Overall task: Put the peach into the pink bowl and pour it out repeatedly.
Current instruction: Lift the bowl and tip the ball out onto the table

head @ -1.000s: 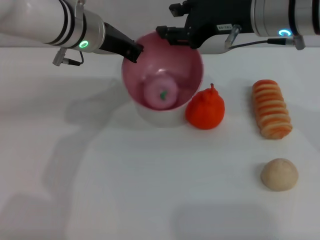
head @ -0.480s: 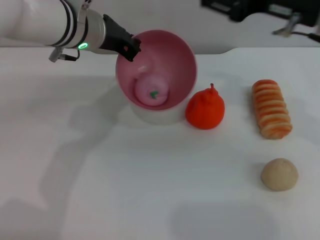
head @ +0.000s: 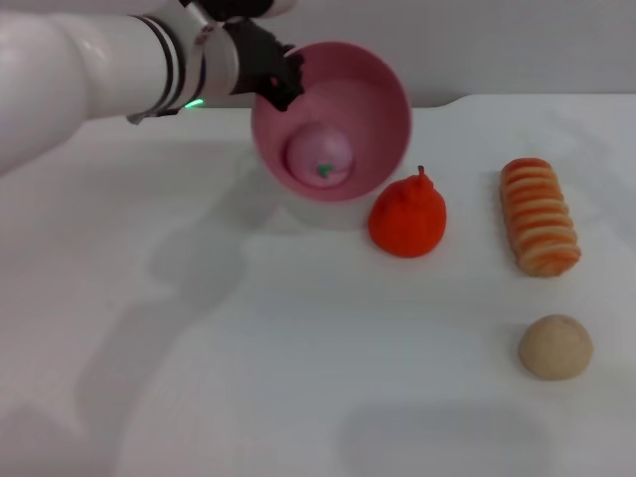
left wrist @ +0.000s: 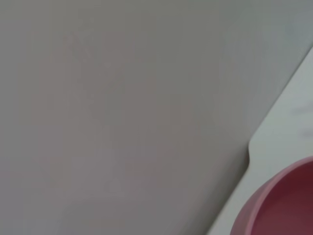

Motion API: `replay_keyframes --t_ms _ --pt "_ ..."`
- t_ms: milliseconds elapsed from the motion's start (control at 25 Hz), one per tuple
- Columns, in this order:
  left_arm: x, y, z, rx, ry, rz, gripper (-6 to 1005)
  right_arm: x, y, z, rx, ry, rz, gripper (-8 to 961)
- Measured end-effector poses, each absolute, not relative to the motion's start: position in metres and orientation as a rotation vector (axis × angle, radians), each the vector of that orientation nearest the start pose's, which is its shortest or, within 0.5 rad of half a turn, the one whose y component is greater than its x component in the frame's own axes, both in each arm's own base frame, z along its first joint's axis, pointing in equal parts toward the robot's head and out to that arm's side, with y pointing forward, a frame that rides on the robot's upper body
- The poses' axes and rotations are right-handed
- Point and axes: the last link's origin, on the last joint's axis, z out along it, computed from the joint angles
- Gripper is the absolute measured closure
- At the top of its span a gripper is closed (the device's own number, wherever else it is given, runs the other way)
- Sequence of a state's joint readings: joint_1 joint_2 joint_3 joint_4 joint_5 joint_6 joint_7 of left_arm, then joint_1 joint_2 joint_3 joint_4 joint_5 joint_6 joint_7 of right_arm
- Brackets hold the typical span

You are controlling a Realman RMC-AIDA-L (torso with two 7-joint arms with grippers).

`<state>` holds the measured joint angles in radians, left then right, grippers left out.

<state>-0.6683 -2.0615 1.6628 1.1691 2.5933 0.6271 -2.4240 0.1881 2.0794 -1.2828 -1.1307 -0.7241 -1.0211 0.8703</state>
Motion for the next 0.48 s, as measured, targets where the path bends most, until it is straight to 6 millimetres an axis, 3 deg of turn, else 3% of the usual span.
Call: replay_keyframes --t_ms 240,320,400,480 --pt "-0.118 0.433 -0.035 -2.304 -0.134 0.029 954 0.237 0.349 0.120 -1.568 0.142 1.040 437" --pt "-0.102 0.412 -0.047 -2.217 0.040 -0.153 954 0.244 0.349 0.125 -1.510 0.162 1.040 437" --pt "-0.102 0.412 -0.047 -2.217 0.040 -0.153 954 0.249 0.348 0.129 -1.480 0.171 1.038 438" --pt "-0.094 0.397 -0.052 -2.135 0.119 -0.298 954 0.250 0.348 0.131 -1.469 0.172 1.037 438"
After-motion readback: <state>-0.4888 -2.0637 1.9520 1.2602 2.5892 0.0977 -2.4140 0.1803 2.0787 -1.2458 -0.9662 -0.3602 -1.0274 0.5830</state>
